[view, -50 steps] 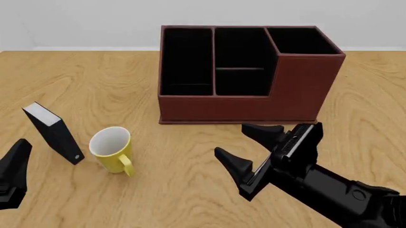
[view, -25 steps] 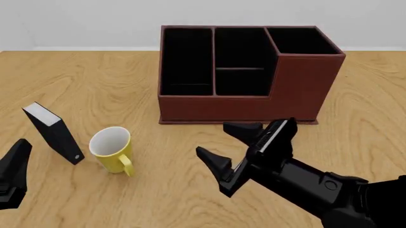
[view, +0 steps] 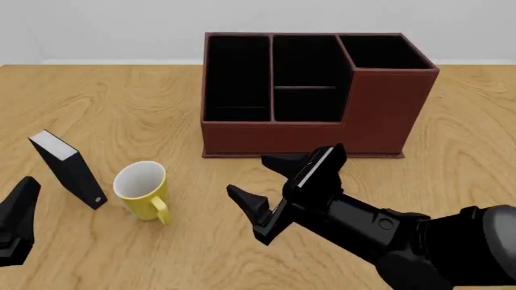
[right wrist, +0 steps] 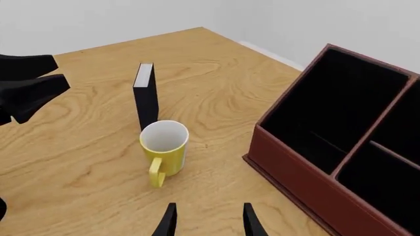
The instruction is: Pick up the yellow and white mug and place it to the right of the caddy.
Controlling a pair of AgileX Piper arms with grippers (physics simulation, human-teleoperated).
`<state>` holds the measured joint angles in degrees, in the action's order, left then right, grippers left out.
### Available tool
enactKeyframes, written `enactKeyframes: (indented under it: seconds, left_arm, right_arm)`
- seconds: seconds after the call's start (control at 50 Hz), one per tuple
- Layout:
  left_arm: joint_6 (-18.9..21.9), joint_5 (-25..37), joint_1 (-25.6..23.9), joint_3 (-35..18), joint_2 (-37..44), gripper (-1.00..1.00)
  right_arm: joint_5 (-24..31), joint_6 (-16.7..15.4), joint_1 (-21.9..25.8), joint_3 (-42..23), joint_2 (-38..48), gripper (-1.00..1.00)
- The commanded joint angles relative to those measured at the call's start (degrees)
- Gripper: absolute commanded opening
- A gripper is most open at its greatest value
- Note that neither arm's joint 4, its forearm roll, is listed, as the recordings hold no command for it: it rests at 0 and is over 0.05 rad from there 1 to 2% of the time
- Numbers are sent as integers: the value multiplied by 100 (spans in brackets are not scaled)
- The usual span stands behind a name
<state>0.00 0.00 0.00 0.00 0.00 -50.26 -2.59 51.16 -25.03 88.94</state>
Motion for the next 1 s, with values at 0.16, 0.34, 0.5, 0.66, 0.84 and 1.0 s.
enactKeyframes:
  seconds: [0.16, 0.34, 0.5, 0.66, 0.84, 1.0]
  left_arm:
    - [0, 0, 0, 0, 0, 100]
    - [0, 0, 0, 0, 0, 100]
    - [0, 0, 0, 0, 0, 100]
    - [0, 0, 0, 0, 0, 100]
    - [0, 0, 0, 0, 0, 100]
    - [0, 0, 0, 0, 0, 100]
  right_arm:
    - [7, -91, 118, -377, 477, 100]
    - [94, -137, 194, -655, 681, 100]
    - [146, -157, 285, -857, 882, 100]
    - [207, -204, 323, -1039, 1020, 100]
    - [207, -274, 398, -1200, 1210, 100]
    - [311, -311, 469, -1431, 1351, 100]
